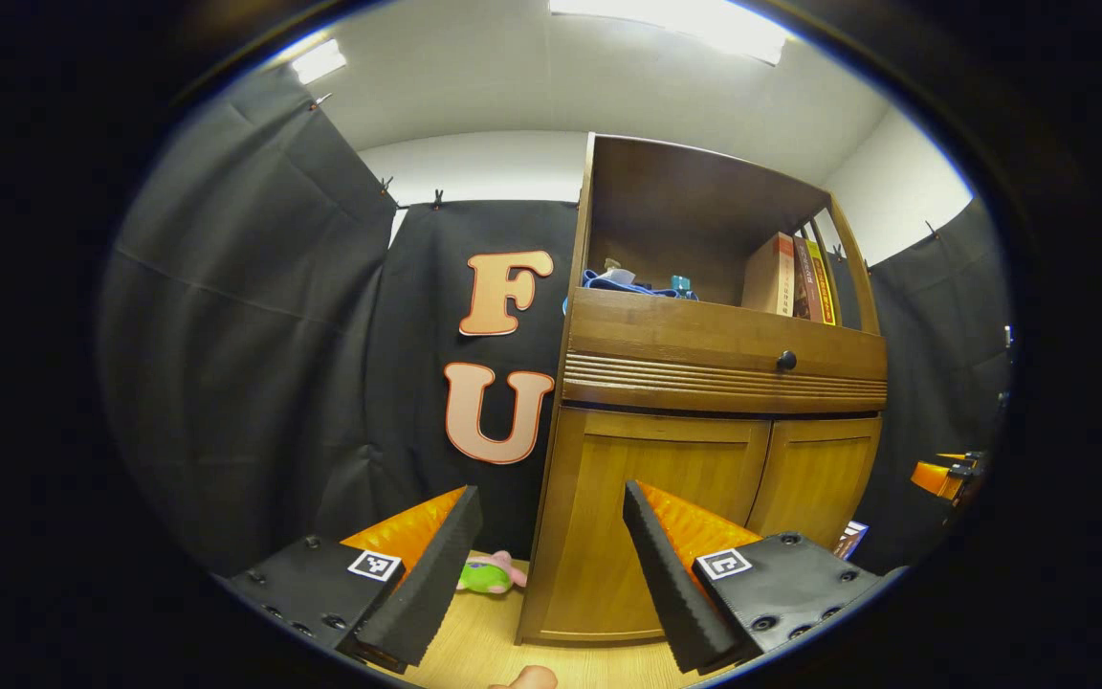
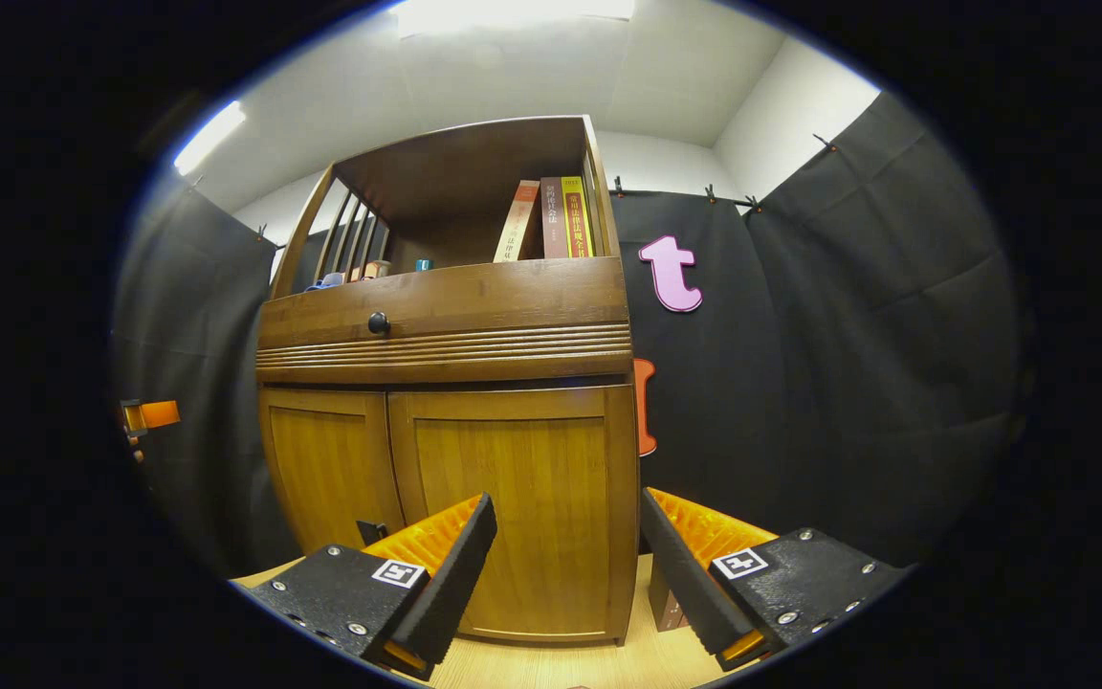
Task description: Open the right door of the double-door shoe cabinet with the right hand, and open the left door with the left hand.
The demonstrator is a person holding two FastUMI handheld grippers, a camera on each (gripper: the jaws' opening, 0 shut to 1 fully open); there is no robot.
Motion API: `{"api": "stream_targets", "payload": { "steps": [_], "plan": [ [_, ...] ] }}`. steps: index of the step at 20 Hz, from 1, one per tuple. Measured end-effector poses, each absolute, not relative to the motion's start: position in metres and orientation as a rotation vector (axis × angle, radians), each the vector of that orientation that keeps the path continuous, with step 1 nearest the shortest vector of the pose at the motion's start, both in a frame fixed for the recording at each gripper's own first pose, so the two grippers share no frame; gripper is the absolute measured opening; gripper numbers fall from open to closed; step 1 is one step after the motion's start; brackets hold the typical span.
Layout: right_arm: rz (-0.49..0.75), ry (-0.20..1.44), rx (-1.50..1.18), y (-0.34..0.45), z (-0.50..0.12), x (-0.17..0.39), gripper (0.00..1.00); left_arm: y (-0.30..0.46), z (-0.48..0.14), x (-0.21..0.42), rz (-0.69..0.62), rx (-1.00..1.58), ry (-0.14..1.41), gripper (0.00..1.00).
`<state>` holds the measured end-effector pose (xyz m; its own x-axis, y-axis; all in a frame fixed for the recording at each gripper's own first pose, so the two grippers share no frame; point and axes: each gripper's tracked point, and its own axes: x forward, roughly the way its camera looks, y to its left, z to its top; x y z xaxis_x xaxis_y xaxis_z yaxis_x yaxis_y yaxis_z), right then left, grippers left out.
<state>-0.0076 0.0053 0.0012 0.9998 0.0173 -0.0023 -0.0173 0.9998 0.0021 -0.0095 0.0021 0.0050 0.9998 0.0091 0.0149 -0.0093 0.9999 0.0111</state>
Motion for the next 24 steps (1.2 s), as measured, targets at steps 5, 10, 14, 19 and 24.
{"api": "stream_targets", "payload": {
  "steps": [5,10,14,19,24],
  "plan": [
    [0.019,0.008,-0.006,0.003,-0.004,-0.012,0.94,0.002,0.003,-0.011,0.009,0.023,0.000,0.96],
    [0.022,0.019,-0.002,0.003,-0.010,-0.011,0.94,-0.003,0.004,-0.016,0.005,0.031,0.001,0.96],
    [0.031,0.028,-0.012,0.011,-0.015,-0.011,0.93,-0.001,0.002,-0.019,-0.001,0.040,0.002,0.98],
    [0.055,0.049,-0.030,0.031,-0.034,-0.007,0.93,0.003,0.002,-0.024,-0.002,0.046,0.002,0.99],
    [0.095,0.106,-0.020,0.058,-0.070,0.010,0.94,0.007,-0.001,-0.028,0.000,0.050,0.015,0.98]
  ]
}}
